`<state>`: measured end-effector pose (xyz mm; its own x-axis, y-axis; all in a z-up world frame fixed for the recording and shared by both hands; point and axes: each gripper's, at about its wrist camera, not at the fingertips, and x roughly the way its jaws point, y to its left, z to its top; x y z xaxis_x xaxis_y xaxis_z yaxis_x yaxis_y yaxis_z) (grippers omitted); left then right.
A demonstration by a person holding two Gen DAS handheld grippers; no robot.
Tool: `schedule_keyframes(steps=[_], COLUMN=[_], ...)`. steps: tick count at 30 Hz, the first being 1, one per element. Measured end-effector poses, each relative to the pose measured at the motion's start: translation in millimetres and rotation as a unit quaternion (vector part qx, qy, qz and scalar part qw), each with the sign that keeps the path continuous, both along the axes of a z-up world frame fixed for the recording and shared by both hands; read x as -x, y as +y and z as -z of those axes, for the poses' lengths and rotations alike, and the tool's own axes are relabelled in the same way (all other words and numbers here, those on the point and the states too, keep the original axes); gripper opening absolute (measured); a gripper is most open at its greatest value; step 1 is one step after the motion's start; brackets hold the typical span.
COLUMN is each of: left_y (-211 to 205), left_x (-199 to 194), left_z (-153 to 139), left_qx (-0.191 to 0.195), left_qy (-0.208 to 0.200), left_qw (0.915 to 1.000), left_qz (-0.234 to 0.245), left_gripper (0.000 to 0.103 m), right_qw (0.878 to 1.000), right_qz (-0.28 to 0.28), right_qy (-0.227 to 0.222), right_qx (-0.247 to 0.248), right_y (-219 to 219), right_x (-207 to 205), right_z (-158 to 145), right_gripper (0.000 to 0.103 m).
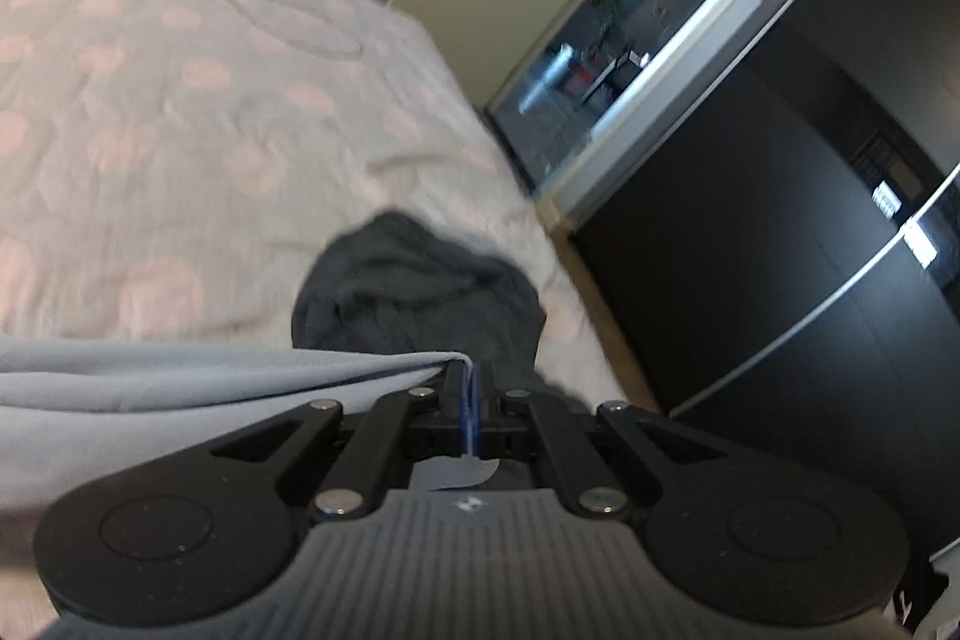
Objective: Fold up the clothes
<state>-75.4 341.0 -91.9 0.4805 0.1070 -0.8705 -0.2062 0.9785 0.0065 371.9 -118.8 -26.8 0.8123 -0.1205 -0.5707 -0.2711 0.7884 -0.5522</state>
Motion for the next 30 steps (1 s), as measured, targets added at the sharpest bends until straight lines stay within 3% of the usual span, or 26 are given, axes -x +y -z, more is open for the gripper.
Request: schedule_keyframes(steps=[4, 6, 8, 14, 18, 23, 25, 27, 29, 30], left_y=[-2, -4, -2, 18, 25, 24, 26, 27, 27, 27], left_x=[0, -1, 0, 15, 22, 29, 31, 31, 30, 28], left_z=[6, 8, 9, -8, -8, -5, -8, -13, -16, -18], left_qx=[0.005, 0.003, 0.008, 0.032, 0.014, 0.025, 0.045, 0.068, 0.085, 0.089], left_qy=[0.017, 0.026, 0.039, 0.045, 0.080, 0.080, 0.066, 0.049, 0.033, 0.027], left_qw=[0.9997, 0.9994, 0.9991, 0.9978, 0.9958, 0.9961, 0.9965, 0.9963, 0.9957, 0.9955], left_qz=[0.015, 0.022, 0.010, -0.038, -0.043, -0.027, -0.025, -0.021, -0.017, -0.016], left_gripper=[0.046, 0.018, 0.005, 0.004, 0.004, 0.012, 0.022, 0.046, 0.057, 0.057], right_qw=[0.999, 0.998, 0.996, 0.991, 0.986, 0.985, 0.986, 0.988, 0.988, 0.988], right_qz=[0.021, 0.032, 0.037, 0.048, 0.077, 0.078, 0.062, 0.044, 0.027, 0.016], right_qy=[0.035, 0.053, 0.074, 0.117, 0.130, 0.150, 0.151, 0.150, 0.151, 0.152], right_qx=[0.010, 0.016, 0.021, 0.052, 0.073, 0.025, 0.016, 0.002, -0.006, -0.010], right_y=[-23, -34, -42, -64, -85, -97, -93, -86, -77, -72], right_x=[4, 7, 11, 26, 30, 34, 38, 39, 36, 35], right_z=[21, 31, 41, 69, 86, 82, 78, 73, 72, 70], right_gripper=[0.001, 0.001, 0.001, 0.001, 0.000, 0.000, 0.000, 0.000, 0.001, 0.001])
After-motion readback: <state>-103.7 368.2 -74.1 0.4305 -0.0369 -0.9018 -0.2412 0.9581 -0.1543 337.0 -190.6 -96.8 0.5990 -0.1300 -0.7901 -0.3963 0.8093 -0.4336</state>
